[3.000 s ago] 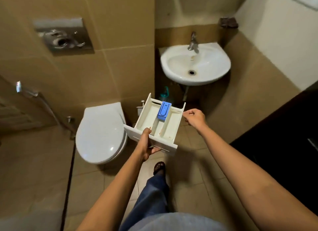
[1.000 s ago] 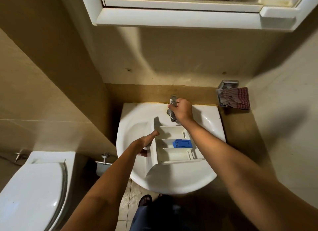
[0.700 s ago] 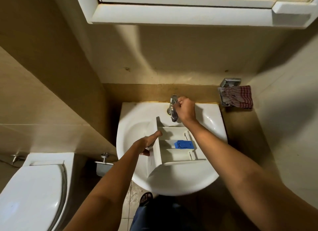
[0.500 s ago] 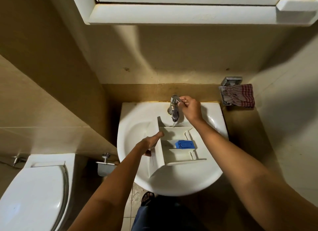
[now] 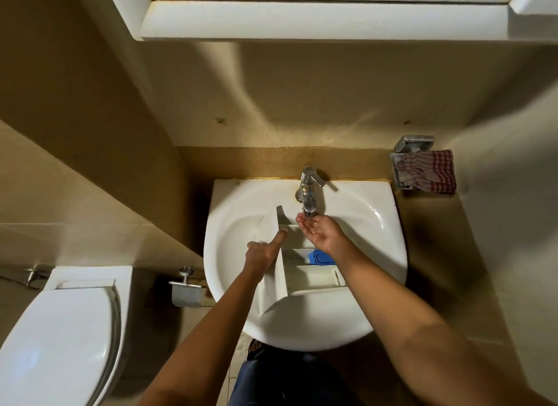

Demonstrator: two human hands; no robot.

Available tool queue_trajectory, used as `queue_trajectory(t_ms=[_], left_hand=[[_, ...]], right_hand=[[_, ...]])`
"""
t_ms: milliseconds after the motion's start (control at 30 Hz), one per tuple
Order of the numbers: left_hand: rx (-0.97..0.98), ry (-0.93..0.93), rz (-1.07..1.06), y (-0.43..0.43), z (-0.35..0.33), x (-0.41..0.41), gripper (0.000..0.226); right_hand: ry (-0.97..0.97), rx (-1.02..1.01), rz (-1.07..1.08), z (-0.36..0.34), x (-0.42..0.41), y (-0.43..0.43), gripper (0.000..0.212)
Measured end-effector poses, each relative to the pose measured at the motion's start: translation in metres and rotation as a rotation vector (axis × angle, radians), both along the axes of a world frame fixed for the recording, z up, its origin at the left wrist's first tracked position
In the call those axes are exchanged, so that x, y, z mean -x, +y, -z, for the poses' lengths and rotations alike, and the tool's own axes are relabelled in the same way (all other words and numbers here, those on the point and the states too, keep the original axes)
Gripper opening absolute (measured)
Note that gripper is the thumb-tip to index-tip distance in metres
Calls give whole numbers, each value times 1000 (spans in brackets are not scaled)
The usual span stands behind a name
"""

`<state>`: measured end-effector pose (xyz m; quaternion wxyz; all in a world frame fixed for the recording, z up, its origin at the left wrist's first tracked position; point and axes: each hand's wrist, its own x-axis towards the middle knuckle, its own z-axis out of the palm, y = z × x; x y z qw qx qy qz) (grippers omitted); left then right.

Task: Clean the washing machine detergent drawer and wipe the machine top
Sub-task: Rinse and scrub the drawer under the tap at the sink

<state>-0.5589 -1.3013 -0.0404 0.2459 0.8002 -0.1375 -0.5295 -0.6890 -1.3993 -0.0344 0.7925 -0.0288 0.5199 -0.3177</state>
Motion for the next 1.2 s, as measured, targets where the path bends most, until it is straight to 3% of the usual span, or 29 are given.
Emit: queue_trajectory(t_ms=[133,300,367,467,533,633,733,833,967,1067,1133,1200], left_hand=[[-6,-26,36,-1,2,-1,122],[45,-83,32,-1,1,10,95],[50,-127,13,0,3,18,82],[59,-145,-14,-1,1,23,75],[59,-150,-13,-3,4,24,72],[72,-163,-24,-5,6,25,64],[77,-179,-47,-4,9,27,62],[92,-184,-63,-3,11,30,62],[115,-160,-93,-3,10,30,64],[134,-171,-73,-2,11,27,59],[143,-179,-61,0,11,27,56],[145,-182,-56,0,11,28,52]], right_hand=[[-62,-107,-7,2,-4,-1,23],[-79,-85,-7,17,-3,1,19],[124,148,-329,22,-6,11,17],[609,846,-1035,31,-5,34,19],[696,1017,-1352,33,5,41,24],[955,956,-1599,28,26,33,37],[1183,735,-1648,20,36,23,58],[1048,601,-1566,19,12,23,56],[633,709,-1380,24,-20,37,19],[724,763,-1518,22,9,27,30],[889,629,-1630,23,34,13,54],[976,517,-1710,24,42,1,64]])
